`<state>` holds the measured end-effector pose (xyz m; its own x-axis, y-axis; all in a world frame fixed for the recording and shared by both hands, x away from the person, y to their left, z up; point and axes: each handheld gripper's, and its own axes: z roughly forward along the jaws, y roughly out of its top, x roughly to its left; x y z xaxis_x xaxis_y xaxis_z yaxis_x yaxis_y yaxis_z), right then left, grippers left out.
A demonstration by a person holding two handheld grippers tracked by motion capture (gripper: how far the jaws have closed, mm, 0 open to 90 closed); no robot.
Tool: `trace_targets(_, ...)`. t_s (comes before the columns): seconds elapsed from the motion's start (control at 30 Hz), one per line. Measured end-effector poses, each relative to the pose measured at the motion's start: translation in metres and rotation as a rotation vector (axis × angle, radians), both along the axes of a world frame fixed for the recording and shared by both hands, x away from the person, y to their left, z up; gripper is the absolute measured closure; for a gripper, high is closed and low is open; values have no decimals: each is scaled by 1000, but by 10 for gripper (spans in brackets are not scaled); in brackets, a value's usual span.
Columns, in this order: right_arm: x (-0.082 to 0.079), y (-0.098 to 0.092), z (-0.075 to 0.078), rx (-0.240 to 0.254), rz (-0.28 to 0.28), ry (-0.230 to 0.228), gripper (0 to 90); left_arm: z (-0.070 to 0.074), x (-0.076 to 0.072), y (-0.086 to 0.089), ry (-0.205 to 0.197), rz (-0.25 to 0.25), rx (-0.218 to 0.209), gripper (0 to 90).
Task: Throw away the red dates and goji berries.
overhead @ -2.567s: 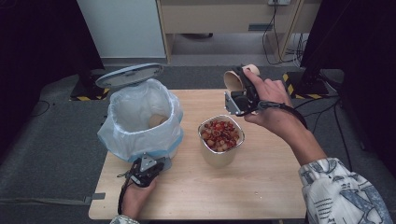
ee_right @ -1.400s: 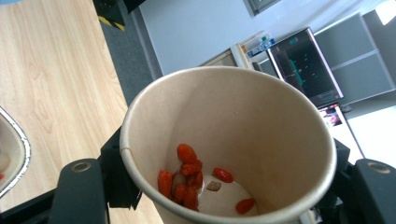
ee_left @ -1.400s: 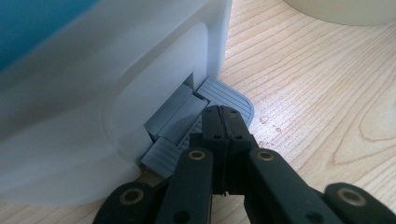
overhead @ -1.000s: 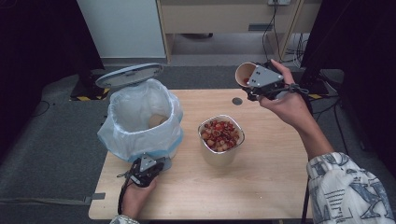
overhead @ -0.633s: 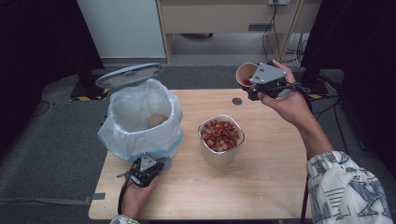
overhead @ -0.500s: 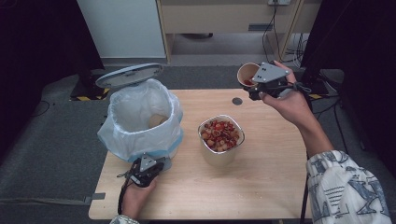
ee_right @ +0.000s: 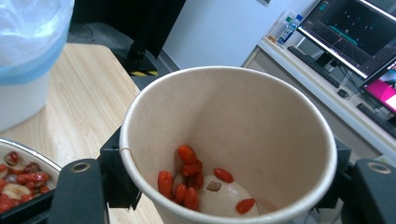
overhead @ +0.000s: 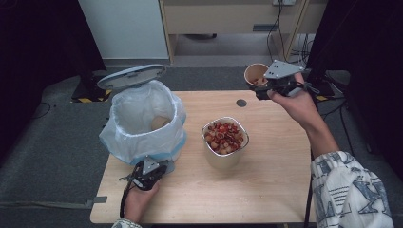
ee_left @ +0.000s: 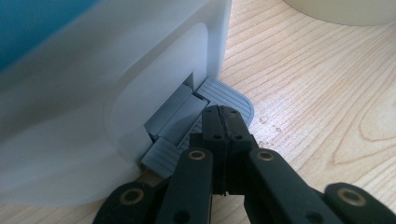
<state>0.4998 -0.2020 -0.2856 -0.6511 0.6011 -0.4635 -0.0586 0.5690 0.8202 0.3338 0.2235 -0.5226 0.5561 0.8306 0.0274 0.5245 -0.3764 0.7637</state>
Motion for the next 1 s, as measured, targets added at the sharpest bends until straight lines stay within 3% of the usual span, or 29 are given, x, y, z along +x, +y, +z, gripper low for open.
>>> trace_targets(0.17, 1, -4, -1, 33, 6, 22, 295, 0, 0, 0, 1, -1, -1, 890)
trace_targets(0.37, 0, -10, 0, 123, 39, 57, 292, 0, 0, 0, 1, -1, -1, 890)
trace_targets(0.63, -1, -12, 1, 137, 51, 82, 290, 0, 0, 0, 1, -1, -1, 890)
trace_targets(1.0, -1, -13, 0, 192, 68, 143, 286, 0, 0, 0, 1, -1, 0, 890)
